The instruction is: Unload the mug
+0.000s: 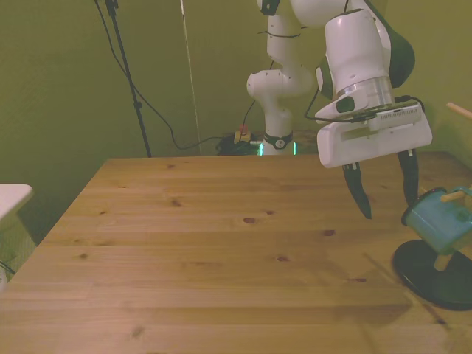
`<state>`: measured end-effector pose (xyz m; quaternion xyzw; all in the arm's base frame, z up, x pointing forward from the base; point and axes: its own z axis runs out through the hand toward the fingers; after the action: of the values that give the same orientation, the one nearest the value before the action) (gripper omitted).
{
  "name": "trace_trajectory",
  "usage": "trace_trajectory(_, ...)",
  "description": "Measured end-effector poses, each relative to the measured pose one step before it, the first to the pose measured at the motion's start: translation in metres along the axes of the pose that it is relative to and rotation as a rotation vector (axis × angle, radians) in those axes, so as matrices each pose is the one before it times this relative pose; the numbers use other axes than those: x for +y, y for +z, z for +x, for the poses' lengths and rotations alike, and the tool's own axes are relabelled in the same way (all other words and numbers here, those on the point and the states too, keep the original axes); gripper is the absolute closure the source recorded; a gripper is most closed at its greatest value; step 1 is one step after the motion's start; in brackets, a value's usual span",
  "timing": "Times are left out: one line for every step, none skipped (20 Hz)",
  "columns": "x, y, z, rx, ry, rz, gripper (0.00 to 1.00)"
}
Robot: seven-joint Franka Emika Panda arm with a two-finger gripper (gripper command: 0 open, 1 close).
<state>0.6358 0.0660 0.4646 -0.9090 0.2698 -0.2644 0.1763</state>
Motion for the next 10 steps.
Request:
trace_trajectory(-0.00202,0.00474,0.00217,-0.00292,-0.00113,0.00614,0.00)
trace_trajectory(-0.00162,0.00509,0.00249,-0.00244,-0.00363,0.00512,0.00)
trace_trajectory(-0.00155,0.00456,0.00234,-0.00221,-0.00153,0.00607,0.00)
trace_trajectory(-0.00146,0.00413,0.00260,-0.00100,-0.00139,0.00606,0.00)
trace_trajectory(-0.00123,0.00436,0.00248,-0.00035,-0.00210,0.00457,0.00)
trace_trajectory(-0.00104,0.00448,0.00192,-0.00197,-0.00442,0.00461,0.00)
trace_trajectory(-0.00107,0.00452,0.00187,-0.00167,-0.00519,0.00400,0.00)
trace_trajectory(-0.00102,0.00450,0.00120,-0.00319,-0.00294,0.00534,0.00)
trace_trajectory(-0.00109,0.00399,0.00112,-0.00316,-0.00495,0.00600,0.00)
trace_trajectory(-0.00094,0.00326,0.00126,-0.00224,-0.00363,0.00404,1.00)
